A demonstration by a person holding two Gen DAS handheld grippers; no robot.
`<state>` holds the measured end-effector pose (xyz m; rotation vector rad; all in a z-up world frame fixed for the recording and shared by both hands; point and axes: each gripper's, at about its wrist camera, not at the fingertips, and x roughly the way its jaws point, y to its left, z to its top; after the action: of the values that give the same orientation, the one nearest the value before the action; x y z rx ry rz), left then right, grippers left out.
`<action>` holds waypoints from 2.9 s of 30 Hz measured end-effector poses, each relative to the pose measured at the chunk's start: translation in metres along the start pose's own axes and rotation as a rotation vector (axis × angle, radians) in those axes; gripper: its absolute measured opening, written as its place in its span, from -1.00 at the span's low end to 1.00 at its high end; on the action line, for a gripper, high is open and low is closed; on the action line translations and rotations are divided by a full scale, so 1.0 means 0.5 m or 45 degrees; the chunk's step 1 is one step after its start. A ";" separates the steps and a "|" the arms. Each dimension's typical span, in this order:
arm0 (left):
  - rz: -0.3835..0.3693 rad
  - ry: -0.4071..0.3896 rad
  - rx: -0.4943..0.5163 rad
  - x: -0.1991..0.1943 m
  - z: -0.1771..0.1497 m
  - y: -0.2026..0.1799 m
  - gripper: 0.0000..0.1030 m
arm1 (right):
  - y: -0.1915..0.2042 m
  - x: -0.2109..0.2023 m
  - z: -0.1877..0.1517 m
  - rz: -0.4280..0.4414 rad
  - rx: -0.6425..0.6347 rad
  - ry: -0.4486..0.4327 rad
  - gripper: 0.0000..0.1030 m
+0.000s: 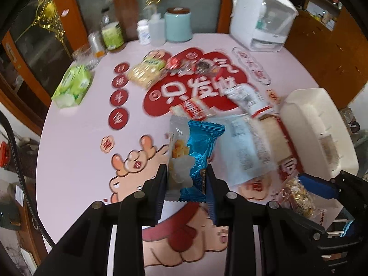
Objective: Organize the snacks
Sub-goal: 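Carry both snacks over the white basket and open both tools to drop them, then move both tools back over the snack pile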
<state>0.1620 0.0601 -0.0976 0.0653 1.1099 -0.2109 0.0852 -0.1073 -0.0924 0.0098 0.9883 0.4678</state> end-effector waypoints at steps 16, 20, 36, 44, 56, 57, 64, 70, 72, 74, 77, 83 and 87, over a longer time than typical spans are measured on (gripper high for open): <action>-0.134 -0.092 0.257 -0.061 0.073 -0.434 -0.43 | -0.323 -0.233 -0.101 -0.176 0.238 -0.180 -0.06; -0.151 -0.086 0.299 -0.039 0.083 -0.545 -0.42 | -0.417 -0.252 -0.135 -0.223 0.308 -0.168 -0.06; -0.082 0.054 0.369 0.113 0.104 -0.765 -0.42 | -0.638 -0.184 -0.168 -0.235 0.472 -0.049 -0.05; -0.032 0.112 0.363 0.173 0.099 -0.773 -0.42 | -0.662 -0.136 -0.169 -0.229 0.477 0.015 -0.04; 0.027 0.055 0.351 0.160 0.093 -0.745 0.42 | -0.650 -0.117 -0.163 -0.280 0.471 0.047 0.03; 0.029 0.037 0.354 0.153 0.093 -0.745 0.43 | -0.648 -0.116 -0.161 -0.277 0.464 0.054 0.28; 0.026 0.010 0.353 0.121 0.091 -0.731 0.43 | -0.629 -0.117 -0.154 -0.261 0.450 0.051 0.64; 0.029 -0.017 0.338 0.084 0.079 -0.706 0.43 | -0.605 -0.128 -0.149 -0.267 0.441 0.037 0.64; 0.022 -0.024 0.327 0.070 0.074 -0.694 0.43 | -0.592 -0.133 -0.146 -0.284 0.425 0.029 0.64; 0.021 -0.030 0.322 0.057 0.068 -0.684 0.43 | -0.582 -0.137 -0.144 -0.283 0.422 0.024 0.64; 0.024 -0.042 0.312 0.034 0.056 -0.666 0.43 | -0.560 -0.145 -0.141 -0.282 0.419 0.012 0.64; 0.036 -0.073 0.275 -0.020 0.029 -0.614 0.45 | -0.502 -0.160 -0.135 -0.280 0.363 -0.015 0.63; 0.051 -0.097 0.249 -0.056 0.009 -0.572 0.46 | -0.456 -0.163 -0.127 -0.277 0.332 -0.020 0.64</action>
<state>0.0966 -0.2164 -0.0555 0.2515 1.0087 -0.2838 0.0819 -0.3568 -0.1120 0.1390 1.0165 0.1376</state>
